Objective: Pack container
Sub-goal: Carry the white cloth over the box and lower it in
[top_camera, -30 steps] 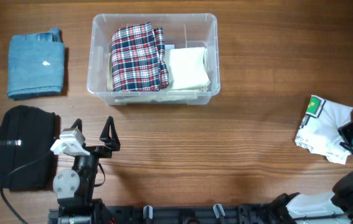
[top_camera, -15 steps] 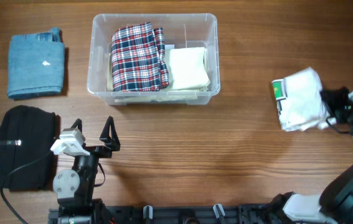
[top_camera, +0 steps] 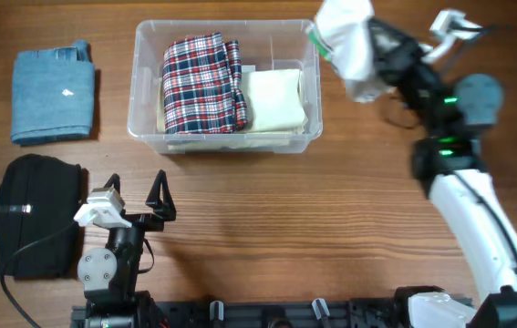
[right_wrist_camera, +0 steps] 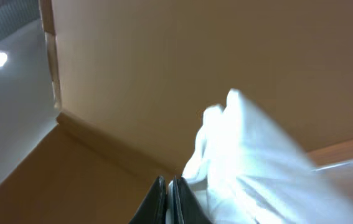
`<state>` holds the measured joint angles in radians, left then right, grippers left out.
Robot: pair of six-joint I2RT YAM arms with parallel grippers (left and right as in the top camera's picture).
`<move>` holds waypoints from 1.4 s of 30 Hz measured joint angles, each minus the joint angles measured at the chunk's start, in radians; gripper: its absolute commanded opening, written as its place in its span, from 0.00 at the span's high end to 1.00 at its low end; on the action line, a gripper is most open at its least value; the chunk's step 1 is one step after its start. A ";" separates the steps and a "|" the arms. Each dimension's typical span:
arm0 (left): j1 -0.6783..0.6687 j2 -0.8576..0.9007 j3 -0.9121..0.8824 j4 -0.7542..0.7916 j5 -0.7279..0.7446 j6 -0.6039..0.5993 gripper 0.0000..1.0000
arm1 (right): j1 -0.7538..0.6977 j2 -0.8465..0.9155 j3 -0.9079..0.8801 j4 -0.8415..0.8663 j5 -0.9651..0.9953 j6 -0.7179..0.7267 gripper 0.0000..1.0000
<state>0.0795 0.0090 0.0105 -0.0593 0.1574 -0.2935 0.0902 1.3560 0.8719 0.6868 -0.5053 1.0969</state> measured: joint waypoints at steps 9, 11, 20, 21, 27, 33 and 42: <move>0.000 0.000 0.000 0.000 0.000 0.000 0.00 | 0.308 0.130 0.002 0.085 0.582 0.080 0.96; 0.000 0.000 0.000 0.001 0.000 0.000 0.00 | 0.318 0.224 0.014 0.095 0.612 0.152 0.96; 0.000 0.000 0.000 0.000 0.000 0.000 0.00 | 0.401 0.404 0.200 0.114 0.612 0.240 0.95; 0.000 0.000 0.000 0.000 0.000 0.000 0.00 | 0.414 0.423 0.204 0.114 0.617 0.254 0.96; 0.000 0.000 0.000 0.000 0.000 0.000 0.00 | 0.471 0.519 0.227 0.034 0.681 0.321 0.96; 0.000 0.000 0.000 0.000 0.000 0.000 0.00 | 0.471 0.526 0.243 -0.013 0.689 0.381 0.00; 0.000 0.000 0.000 0.000 0.000 0.000 0.00 | 0.471 0.517 0.251 0.072 0.570 0.194 0.00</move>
<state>0.0795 0.0090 0.0105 -0.0589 0.1574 -0.2935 0.5613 1.8732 1.1229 0.7589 0.0650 1.2907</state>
